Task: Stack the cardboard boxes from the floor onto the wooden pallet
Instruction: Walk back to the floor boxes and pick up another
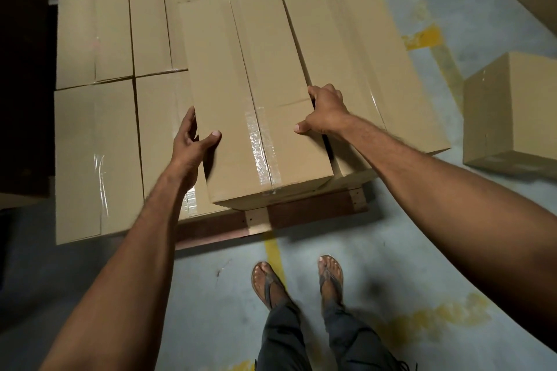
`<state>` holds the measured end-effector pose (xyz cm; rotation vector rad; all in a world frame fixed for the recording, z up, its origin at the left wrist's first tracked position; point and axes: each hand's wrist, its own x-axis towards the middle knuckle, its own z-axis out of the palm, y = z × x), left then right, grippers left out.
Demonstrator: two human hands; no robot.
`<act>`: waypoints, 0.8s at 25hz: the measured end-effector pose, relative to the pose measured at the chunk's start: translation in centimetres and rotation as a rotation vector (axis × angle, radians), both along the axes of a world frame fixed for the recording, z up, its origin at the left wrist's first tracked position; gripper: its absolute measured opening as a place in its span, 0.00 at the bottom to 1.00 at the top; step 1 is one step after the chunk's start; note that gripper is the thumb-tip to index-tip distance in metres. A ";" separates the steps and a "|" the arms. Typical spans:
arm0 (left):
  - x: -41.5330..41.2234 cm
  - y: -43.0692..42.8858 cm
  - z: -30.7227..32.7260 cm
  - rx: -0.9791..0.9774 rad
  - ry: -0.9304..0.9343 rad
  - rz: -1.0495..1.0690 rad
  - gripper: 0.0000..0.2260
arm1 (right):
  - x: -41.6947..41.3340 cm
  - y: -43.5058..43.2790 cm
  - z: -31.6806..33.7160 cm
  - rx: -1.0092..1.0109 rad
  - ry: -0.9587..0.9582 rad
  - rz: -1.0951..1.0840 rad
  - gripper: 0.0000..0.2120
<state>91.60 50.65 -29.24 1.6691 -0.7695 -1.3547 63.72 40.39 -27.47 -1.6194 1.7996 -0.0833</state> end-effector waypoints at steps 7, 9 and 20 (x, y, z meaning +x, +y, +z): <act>-0.3 0.3 0.0 0.001 -0.001 0.000 0.37 | 0.4 0.6 -0.3 0.010 0.012 -0.001 0.50; -0.4 0.2 -0.2 -0.002 -0.019 -0.013 0.37 | 0.4 0.6 -0.2 -0.010 0.016 -0.006 0.50; -10.8 0.6 1.2 -0.306 -0.796 -0.490 0.30 | -7.1 8.8 2.2 -0.040 -0.064 0.070 0.41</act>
